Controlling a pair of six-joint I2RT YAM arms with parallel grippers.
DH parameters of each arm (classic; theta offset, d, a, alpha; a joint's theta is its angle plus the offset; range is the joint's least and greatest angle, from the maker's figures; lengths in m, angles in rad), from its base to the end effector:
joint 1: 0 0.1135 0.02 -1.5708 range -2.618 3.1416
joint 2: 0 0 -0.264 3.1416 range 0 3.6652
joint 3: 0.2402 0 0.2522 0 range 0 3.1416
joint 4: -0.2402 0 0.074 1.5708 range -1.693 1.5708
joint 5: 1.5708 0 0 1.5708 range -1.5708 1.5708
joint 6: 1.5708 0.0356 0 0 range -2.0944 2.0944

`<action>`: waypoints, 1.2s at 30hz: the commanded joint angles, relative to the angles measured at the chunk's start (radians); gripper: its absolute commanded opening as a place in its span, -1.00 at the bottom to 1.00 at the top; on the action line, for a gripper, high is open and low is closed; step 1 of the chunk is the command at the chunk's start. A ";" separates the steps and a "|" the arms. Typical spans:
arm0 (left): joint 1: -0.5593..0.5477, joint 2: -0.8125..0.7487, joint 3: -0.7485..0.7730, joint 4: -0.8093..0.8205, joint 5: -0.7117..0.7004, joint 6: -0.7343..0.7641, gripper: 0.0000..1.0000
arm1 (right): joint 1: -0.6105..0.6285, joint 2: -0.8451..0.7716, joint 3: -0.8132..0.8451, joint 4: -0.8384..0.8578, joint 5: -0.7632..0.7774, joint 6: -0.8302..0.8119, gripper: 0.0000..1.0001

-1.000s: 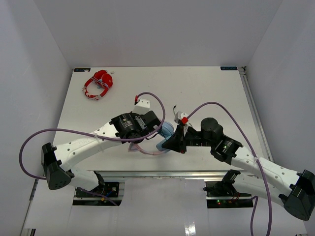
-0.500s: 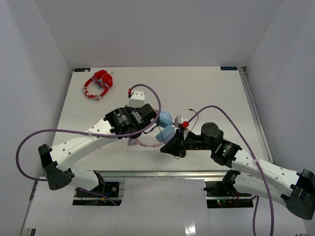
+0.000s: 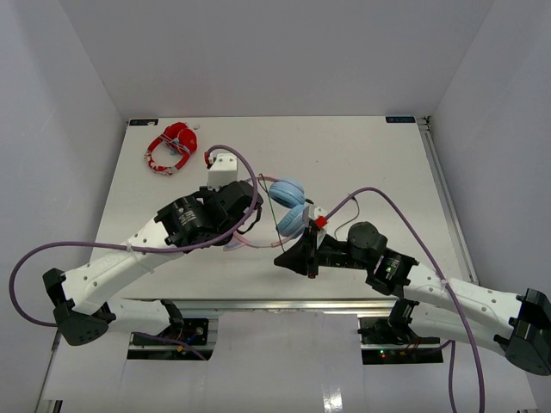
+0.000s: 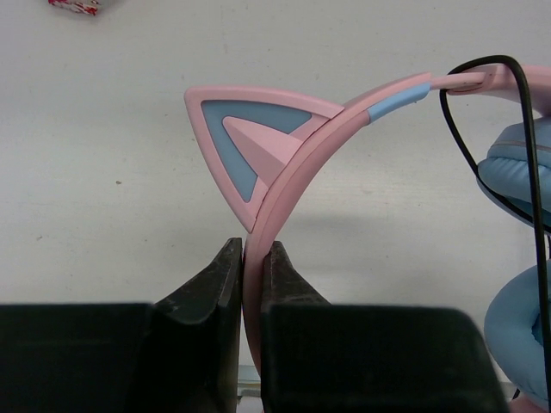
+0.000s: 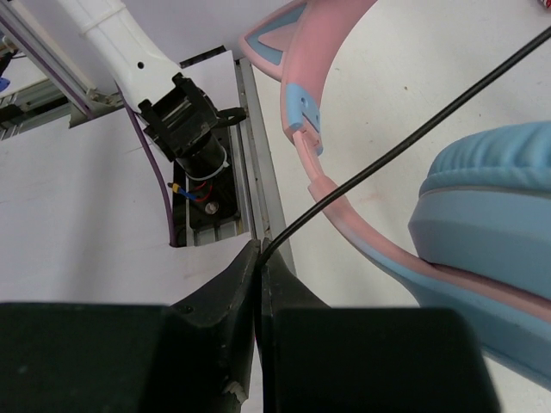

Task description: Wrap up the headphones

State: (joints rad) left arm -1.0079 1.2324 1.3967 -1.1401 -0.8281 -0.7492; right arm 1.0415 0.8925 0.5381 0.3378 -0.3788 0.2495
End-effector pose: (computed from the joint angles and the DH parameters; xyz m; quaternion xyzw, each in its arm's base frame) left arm 0.1391 -0.1714 0.3806 -0.0040 0.8832 0.0389 0.4674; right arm 0.0957 0.1896 0.2885 -0.3919 0.5951 0.5215 0.4694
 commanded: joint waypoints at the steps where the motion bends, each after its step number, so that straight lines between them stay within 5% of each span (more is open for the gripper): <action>1: 0.020 -0.057 0.004 0.119 -0.095 -0.063 -1.00 | 0.048 0.013 -0.017 0.071 0.063 0.020 -0.84; 29: 0.022 -0.058 0.032 0.128 -0.110 -0.130 -1.00 | 0.121 0.070 -0.059 0.154 0.369 0.066 -0.70; 36: 0.022 -0.073 0.028 0.137 -0.076 -0.129 -1.00 | 0.120 0.092 -0.127 0.298 0.400 0.039 -0.64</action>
State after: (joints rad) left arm -0.9909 1.2067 1.3827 -1.0745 -0.8959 -0.8394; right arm 1.1550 0.9661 0.4471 0.4829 -0.0202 0.3063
